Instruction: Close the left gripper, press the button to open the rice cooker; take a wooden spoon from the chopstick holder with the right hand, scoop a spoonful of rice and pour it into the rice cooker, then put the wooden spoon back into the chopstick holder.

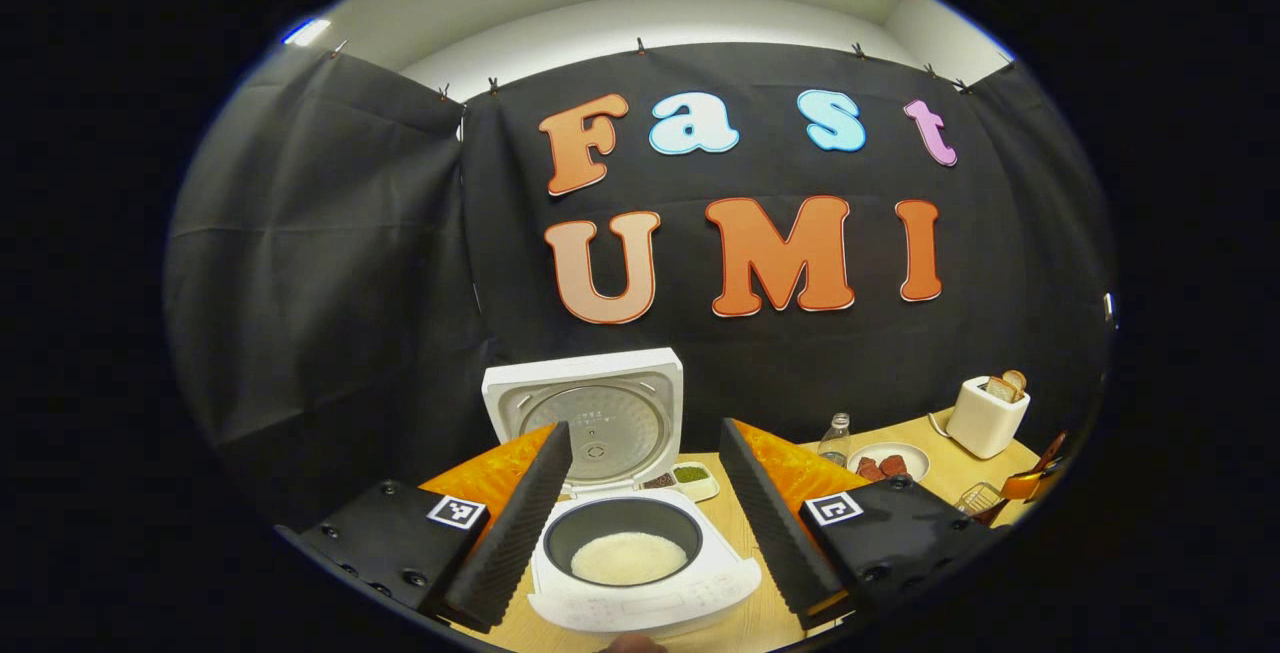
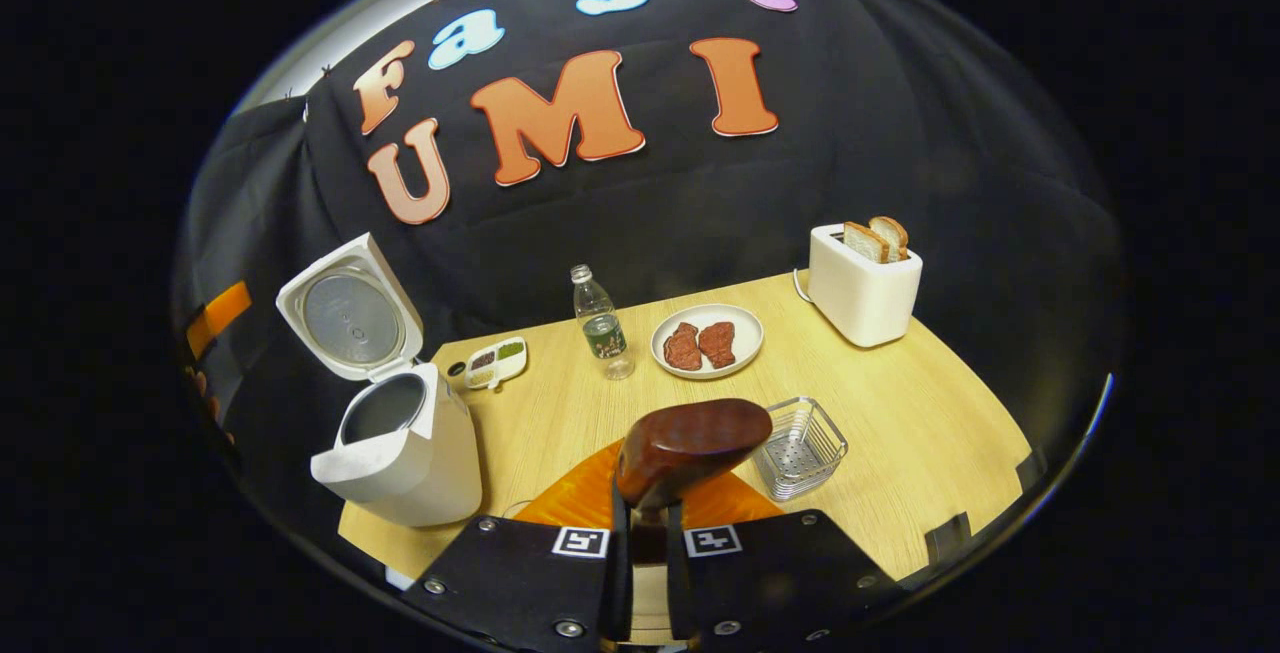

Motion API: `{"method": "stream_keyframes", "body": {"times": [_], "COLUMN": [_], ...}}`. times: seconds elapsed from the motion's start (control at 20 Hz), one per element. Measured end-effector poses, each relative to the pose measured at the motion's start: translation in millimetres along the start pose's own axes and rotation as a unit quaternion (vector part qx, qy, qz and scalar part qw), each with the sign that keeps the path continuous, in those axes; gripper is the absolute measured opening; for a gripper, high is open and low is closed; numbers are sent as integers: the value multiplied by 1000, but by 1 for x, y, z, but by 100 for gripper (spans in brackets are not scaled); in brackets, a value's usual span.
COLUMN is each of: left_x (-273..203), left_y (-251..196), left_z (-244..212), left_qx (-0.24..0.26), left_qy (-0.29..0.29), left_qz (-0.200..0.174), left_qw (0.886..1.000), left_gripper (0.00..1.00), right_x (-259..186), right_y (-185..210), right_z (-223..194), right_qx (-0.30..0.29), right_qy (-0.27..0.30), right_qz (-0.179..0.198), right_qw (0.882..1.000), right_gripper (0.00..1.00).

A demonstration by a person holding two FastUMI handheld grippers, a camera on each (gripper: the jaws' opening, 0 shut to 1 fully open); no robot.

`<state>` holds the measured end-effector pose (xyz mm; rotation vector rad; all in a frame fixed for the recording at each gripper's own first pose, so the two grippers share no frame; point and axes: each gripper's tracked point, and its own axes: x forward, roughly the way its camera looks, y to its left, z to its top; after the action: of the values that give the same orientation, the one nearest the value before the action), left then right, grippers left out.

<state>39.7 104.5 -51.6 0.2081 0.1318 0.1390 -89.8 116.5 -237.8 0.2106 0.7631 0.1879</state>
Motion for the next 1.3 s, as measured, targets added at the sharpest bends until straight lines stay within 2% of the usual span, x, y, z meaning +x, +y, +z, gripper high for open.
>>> {"method": "stream_keyframes", "body": {"times": [0.1, 0.15, 0.35, 0.45, 0.55, 0.7, 0.85, 0.9, 0.95, 1.1, 1.3], "left_x": [0, 0, 1, -1, 0, 2, 8, 9, 12, 16, 20], "left_y": [3, 3, 6, 11, 18, 28, 31, 32, 32, 33, 36], "left_z": [-3, -4, -11, -12, -16, -20, -23, -27, -28, -34, -37], "left_qx": [6, 7, 7, 11, 18, 18, 18, 20, 21, 21, 26], "left_qy": [2, 3, 12, 13, 16, 21, 25, 27, 28, 35, 36], "left_qz": [-1, -2, -4, -2, 0, 3, -1, -4, -6, -16, -27], "left_qw": [1000, 1000, 1000, 1000, 1000, 1000, 1000, 999, 999, 999, 999], "left_gripper": [100, 97, 97, 100, 97, 100, 100, 97, 100, 100, 100], "right_x": [5, 9, 24, 29, 32, 35, 38, 41, 42, 42, 45], "right_y": [-1, -2, -1, -1, 3, 6, 13, 18, 23, 31, 39], "right_z": [-13, -20, -48, -56, -60, -70, -72, -76, -80, -88, -111], "right_qx": [-18, -30, -97, -131, -160, -200, -244, -259, -271, -282, -263], "right_qy": [3, 3, 12, 8, -3, -11, -31, -32, -32, -34, -13], "right_qz": [-14, -22, -53, -72, -83, -103, -118, -120, -120, -124, -116], "right_qw": [1000, 999, 994, 989, 984, 974, 962, 958, 954, 951, 958], "right_gripper": [13, 13, 13, 13, 13, 14, 14, 14, 13, 14, 14]}}
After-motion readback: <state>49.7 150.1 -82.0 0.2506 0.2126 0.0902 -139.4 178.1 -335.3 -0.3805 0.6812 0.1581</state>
